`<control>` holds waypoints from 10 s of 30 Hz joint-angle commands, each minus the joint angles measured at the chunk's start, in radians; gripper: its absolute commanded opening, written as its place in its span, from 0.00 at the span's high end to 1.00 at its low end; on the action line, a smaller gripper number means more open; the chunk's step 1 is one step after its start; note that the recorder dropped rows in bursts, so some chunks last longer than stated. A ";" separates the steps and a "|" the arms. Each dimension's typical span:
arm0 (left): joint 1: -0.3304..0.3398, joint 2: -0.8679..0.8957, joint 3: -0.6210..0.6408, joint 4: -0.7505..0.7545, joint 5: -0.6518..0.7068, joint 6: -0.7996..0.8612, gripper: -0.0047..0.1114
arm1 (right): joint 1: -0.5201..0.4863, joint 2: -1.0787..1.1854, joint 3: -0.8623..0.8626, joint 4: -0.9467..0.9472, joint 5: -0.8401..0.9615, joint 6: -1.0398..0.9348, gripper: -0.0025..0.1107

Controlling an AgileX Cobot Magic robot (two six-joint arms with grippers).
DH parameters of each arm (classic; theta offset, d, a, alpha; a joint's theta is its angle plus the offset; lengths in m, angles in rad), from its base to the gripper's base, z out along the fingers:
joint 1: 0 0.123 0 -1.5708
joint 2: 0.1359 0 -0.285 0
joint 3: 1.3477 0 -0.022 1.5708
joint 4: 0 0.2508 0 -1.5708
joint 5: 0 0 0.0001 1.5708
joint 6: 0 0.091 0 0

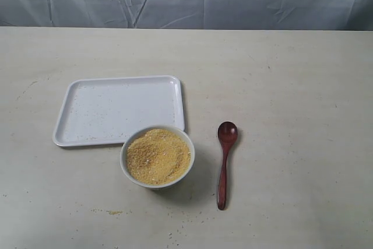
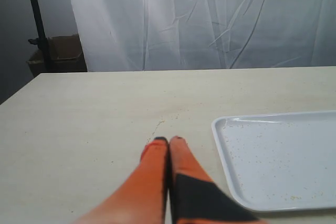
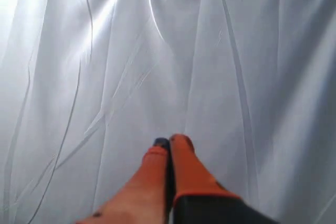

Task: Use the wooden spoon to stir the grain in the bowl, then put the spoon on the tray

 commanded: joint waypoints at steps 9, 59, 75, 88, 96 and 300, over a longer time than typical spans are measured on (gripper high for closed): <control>0.006 -0.005 0.005 -0.003 -0.006 -0.003 0.96 | -0.004 0.450 -0.439 0.198 0.931 0.008 0.99; 0.006 -0.005 0.005 -0.003 -0.003 -0.003 0.96 | 0.776 1.710 -0.891 -0.130 1.016 1.125 0.98; 0.006 -0.005 0.005 -0.003 -0.003 -0.003 0.96 | 0.776 1.776 -0.891 -0.174 0.950 1.231 0.66; 0.006 -0.005 0.005 -0.003 -0.005 -0.003 0.96 | 0.776 1.836 -0.891 -0.209 0.944 1.255 0.71; 0.006 -0.005 0.005 -0.003 -0.005 -0.003 0.96 | 0.774 1.827 -0.891 -0.222 1.027 1.252 0.98; 0.006 -0.005 0.005 -0.003 -0.006 -0.003 0.96 | 0.846 1.787 -0.522 0.441 -0.708 0.222 0.98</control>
